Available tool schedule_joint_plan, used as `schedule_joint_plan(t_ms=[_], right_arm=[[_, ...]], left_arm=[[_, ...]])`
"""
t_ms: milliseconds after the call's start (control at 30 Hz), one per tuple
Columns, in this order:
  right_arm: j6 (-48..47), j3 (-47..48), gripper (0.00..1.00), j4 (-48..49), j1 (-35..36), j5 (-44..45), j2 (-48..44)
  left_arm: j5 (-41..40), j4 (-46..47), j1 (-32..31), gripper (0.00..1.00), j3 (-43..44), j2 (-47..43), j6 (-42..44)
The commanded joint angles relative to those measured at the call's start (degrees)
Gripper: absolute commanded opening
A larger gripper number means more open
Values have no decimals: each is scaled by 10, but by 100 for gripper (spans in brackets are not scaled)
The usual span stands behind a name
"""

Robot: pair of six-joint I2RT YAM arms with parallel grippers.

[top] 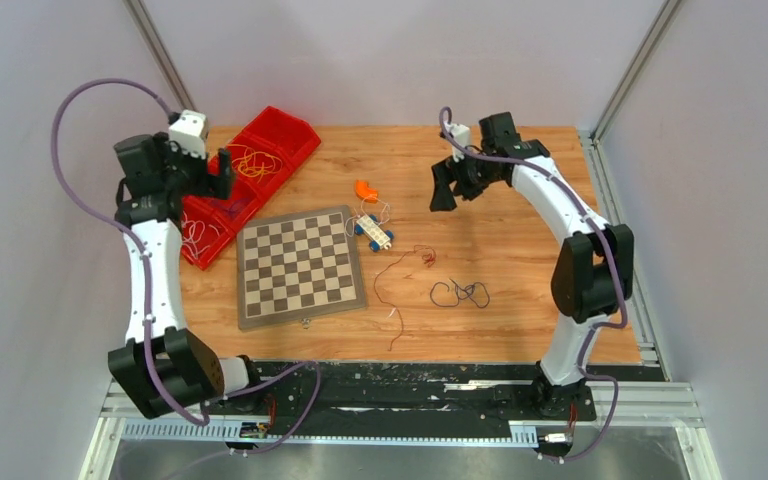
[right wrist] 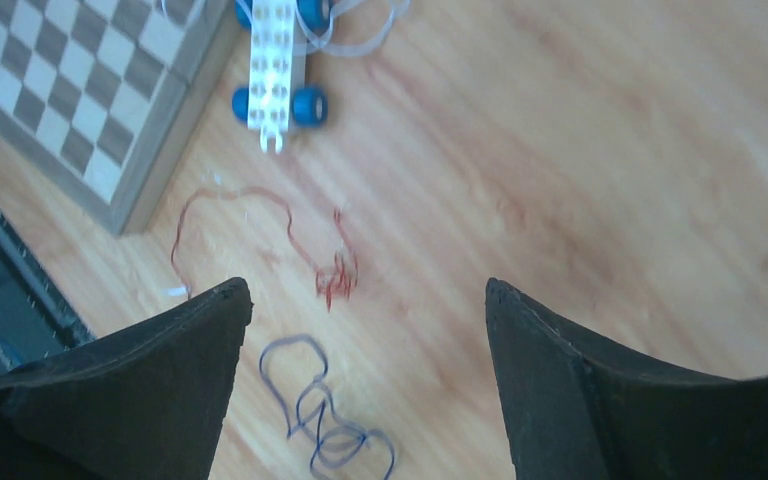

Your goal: Untangle the cables

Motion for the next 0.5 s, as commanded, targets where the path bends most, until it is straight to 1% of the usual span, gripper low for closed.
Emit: schedule_joint_plan(t_ms=[0,100,167,233,333,467], right_arm=[[39,100,85,34,45,34,82],[61,164,84,44,75,52,153],[84,202,84,50,90,67,196],[121,233,85,61,99,86,237],[158,261,86,86,106,89,286],[169,288,84,118,112,83,336]], left_arm=[[38,4,-75,100,-47,-47,-81],[41,5,-116,100,-62,-51,-98],[40,0,-126,100,-70,-52,-110],[36,-2,-129,100,-76,-52,-117],[28,-2,-129,100,-86,-56,-120],[17,-1,-129,100,-101,-62,-128]])
